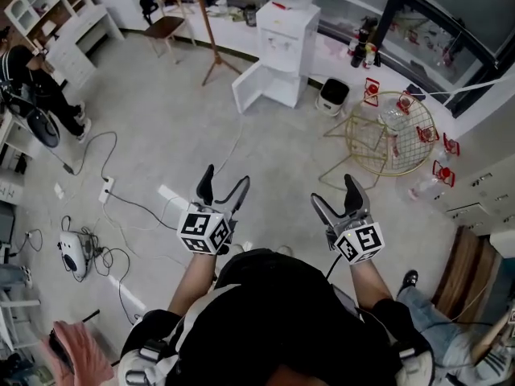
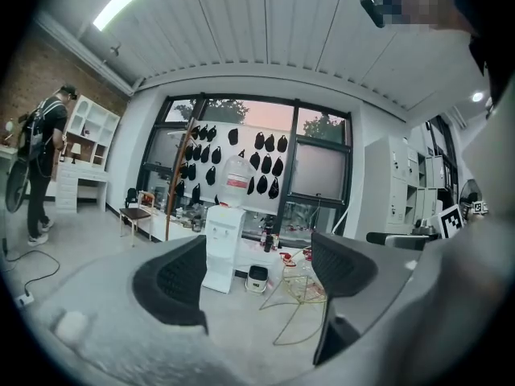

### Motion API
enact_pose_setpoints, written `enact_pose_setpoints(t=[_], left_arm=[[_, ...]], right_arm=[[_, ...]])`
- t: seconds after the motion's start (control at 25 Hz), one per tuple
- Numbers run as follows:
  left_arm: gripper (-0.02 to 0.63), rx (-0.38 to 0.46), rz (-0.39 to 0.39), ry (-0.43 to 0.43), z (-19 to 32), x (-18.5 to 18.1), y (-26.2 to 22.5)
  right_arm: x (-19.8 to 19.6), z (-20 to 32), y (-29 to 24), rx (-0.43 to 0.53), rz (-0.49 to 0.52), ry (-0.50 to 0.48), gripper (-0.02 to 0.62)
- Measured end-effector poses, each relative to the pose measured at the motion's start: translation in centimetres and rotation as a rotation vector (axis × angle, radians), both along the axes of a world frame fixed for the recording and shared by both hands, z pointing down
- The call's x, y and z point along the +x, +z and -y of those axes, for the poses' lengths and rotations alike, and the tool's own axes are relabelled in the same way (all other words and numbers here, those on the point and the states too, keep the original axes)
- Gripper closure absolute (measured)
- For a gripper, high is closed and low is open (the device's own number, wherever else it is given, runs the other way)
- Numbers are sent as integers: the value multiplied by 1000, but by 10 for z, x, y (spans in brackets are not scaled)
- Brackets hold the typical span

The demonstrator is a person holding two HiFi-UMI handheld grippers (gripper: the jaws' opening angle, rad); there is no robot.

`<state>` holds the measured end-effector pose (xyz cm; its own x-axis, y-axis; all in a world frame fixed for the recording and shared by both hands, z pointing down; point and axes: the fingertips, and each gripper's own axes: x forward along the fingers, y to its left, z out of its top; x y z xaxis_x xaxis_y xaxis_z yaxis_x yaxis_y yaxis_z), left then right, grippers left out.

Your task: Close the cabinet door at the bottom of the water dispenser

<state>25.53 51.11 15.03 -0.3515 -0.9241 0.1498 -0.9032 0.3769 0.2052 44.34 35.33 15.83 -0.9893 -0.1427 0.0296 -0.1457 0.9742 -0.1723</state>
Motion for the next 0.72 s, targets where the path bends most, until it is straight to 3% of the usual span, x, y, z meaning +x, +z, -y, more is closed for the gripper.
enact_pose_setpoints(t=[0.4,0.72], left_arm=[[204,-28,3,-21,5,29,2],[204,-21,20,-18,15,-14,5]], right_arm=[[13,22,11,-35,-9,-34,167],[-20,39,18,-33,-24,7,169]])
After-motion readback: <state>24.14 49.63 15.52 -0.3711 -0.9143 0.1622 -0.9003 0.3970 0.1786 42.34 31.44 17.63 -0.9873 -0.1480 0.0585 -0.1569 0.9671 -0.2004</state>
